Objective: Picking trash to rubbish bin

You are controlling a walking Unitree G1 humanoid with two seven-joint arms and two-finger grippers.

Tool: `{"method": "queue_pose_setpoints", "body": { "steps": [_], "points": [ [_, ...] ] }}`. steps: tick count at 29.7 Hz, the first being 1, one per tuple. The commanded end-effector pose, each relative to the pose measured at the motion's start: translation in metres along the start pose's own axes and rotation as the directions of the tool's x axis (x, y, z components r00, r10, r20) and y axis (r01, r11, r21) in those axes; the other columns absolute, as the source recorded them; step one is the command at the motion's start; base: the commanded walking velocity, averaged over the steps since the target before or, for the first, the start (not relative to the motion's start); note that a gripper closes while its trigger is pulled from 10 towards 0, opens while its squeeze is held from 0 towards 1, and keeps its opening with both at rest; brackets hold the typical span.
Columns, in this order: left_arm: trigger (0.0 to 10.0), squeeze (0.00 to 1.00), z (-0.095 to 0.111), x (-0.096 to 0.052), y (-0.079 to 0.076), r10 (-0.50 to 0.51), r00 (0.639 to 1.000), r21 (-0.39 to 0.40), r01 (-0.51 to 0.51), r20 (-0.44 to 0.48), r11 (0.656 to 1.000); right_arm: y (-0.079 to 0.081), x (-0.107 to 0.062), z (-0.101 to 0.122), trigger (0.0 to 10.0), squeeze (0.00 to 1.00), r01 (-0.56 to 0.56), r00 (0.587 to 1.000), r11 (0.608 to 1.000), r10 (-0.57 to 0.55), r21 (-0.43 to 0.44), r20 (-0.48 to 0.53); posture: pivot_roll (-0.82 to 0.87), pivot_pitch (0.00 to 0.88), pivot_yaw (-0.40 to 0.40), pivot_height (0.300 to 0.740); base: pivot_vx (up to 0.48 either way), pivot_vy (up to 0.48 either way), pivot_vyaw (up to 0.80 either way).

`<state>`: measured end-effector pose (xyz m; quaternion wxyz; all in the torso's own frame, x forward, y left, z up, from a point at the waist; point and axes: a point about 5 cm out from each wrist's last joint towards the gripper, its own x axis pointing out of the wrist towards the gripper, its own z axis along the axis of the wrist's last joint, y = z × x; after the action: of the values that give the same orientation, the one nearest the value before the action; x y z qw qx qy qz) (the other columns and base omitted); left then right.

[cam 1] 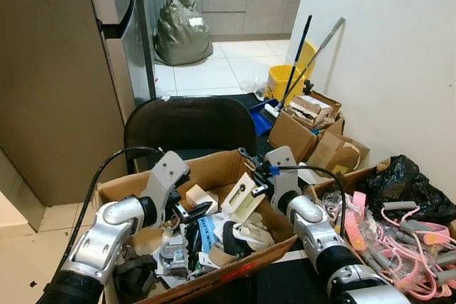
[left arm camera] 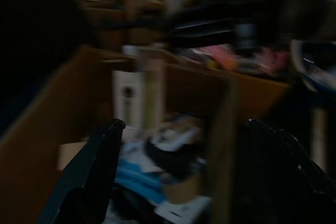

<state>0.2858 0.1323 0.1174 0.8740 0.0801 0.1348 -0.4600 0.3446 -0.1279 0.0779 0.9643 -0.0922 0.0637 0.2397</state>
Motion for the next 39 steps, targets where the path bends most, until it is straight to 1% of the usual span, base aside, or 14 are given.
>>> {"method": "queue_pose_setpoints", "body": {
  "steps": [1, 14, 15, 16, 17, 18, 23, 24, 25, 29, 31, 32, 35, 39],
  "points": [
    [10.0, 0.00, -0.006, -0.001, -0.007, -0.051, 0.998, -0.014, 0.051, -0.039, 0.999, 0.003, 0.002, 0.002, 10.0, 0.00, -0.027, 1.000, 0.999, 0.027, -0.028, -0.001, -0.02, 0.054, -0.047, 0.740, 0.000, 0.000, 0.00],
    [10.0, 0.00, -0.011, -0.001, -0.024, -0.157, 0.979, -0.091, 0.145, -0.132, 0.985, 0.008, 0.001, -0.003, 10.0, 0.00, -0.115, 0.991, 0.987, 0.107, -0.110, -0.074, -0.03, 0.051, -0.035, 0.740, 0.000, 0.000, 0.00],
    [10.0, 0.00, -0.011, -0.001, -0.024, -0.159, 0.978, -0.091, 0.147, -0.136, 0.985, 0.007, 0.000, -0.003, 10.0, 0.16, -0.113, 0.992, 0.988, 0.105, -0.107, -0.076, -0.03, 0.051, -0.035, 0.740, 0.000, 0.000, 0.00],
    [10.0, 0.00, -0.011, -0.001, -0.024, -0.159, 0.978, -0.091, 0.147, -0.136, 0.985, 0.007, 0.000, -0.003, 10.0, 0.16, -0.113, 0.992, 0.988, 0.105, -0.107, -0.076, -0.03, 0.051, -0.035, 0.740, 0.000, 0.000, 0.00],
    [10.0, 0.00, -0.011, -0.001, -0.023, -0.158, 0.977, -0.085, 0.147, -0.142, 0.985, 0.005, -0.001, -0.004, 10.0, 0.73, -0.113, 0.991, 0.988, 0.105, -0.103, -0.082, -0.04, 0.048, -0.032, 0.740, 0.000, 0.000, 0.00],
    [10.0, 0.00, -0.011, 0.000, -0.022, -0.155, 0.977, -0.081, 0.144, -0.147, 0.986, 0.005, -0.001, -0.005, 10.0, 1.00, -0.114, 0.990, 0.988, 0.106, -0.099, -0.088, -0.04, 0.049, -0.024, 0.740, 0.000, 0.000, 0.00],
    [10.0, 0.00, -0.009, 0.001, -0.018, -0.144, 0.976, -0.076, 0.133, -0.162, 0.988, -0.001, -0.003, -0.008, 10.0, 1.00, -0.069, 0.992, 0.989, 0.054, -0.129, -0.117, -0.05, 0.054, -0.012, 0.740, 0.000, 0.000, 0.00],
    [10.0, 0.00, -0.008, 0.001, -0.019, -0.152, 0.975, -0.069, 0.142, -0.165, 0.987, -0.004, -0.003, -0.008, 10.0, 0.28, -0.037, 0.993, 0.994, 0.025, -0.098, -0.119, -0.05, 0.052, -0.012, 0.740, 0.000, 0.000, 0.00],
    [10.0, 0.00, -0.007, 0.002, -0.017, -0.144, 0.975, -0.060, 0.136, -0.169, 0.989, -0.007, -0.004, -0.008, 10.0, 0.00, -0.005, 0.994, 0.998, -0.002, -0.058, -0.108, -0.06, 0.053, -0.012, 0.740, 0.000, 0.000, 0.00],
    [10.0, 0.00, -0.007, 0.005, -0.011, -0.086, 0.982, -0.035, 0.082, -0.170, 0.996, -0.016, -0.006, -0.006, 10.0, 0.00, 0.079, 0.994, 0.997, -0.079, -0.008, -0.080, -0.06, 0.058, -0.008, 0.740, 0.000, 0.000, 0.00],
    [10.0, 0.00, -0.001, 0.013, 0.008, 0.119, 0.986, -0.021, -0.122, -0.116, 0.992, -0.035, -0.012, -0.010, 10.0, 0.00, 0.244, 0.964, 0.970, -0.240, 0.021, -0.117, -0.06, 0.061, -0.017, 0.740, 0.000, 0.000, 0.00],
    [10.0, 0.00, -0.001, 0.013, 0.008, 0.119, 0.986, -0.021, -0.122, -0.116, 0.992, -0.035, -0.012, -0.010, 10.0, 0.00, 0.244, 0.964, 0.970, -0.240, 0.021, -0.117, -0.06, 0.061, -0.017, 0.740, 0.000, 0.000, 0.00],
    [10.0, 0.00, 0.006, 0.020, 0.012, 0.206, 0.978, 0.001, -0.206, -0.030, 0.978, -0.056, -0.030, -0.029, 10.0, 0.00, 0.465, 0.873, 0.883, -0.445, 0.066, -0.202, -0.05, 0.054, -0.028, 0.740, 0.000, 0.000, 0.00],
    [10.0, 0.00, -0.006, 0.020, 0.013, 0.283, 0.955, 0.004, -0.284, -0.089, 0.959, -0.058, -0.043, -0.048, 10.0, 0.00, 0.541, 0.819, 0.836, -0.501, 0.087, -0.279, -0.05, 0.065, -0.022, 0.740, 0.000, 0.000, 0.00]
  ]
}}
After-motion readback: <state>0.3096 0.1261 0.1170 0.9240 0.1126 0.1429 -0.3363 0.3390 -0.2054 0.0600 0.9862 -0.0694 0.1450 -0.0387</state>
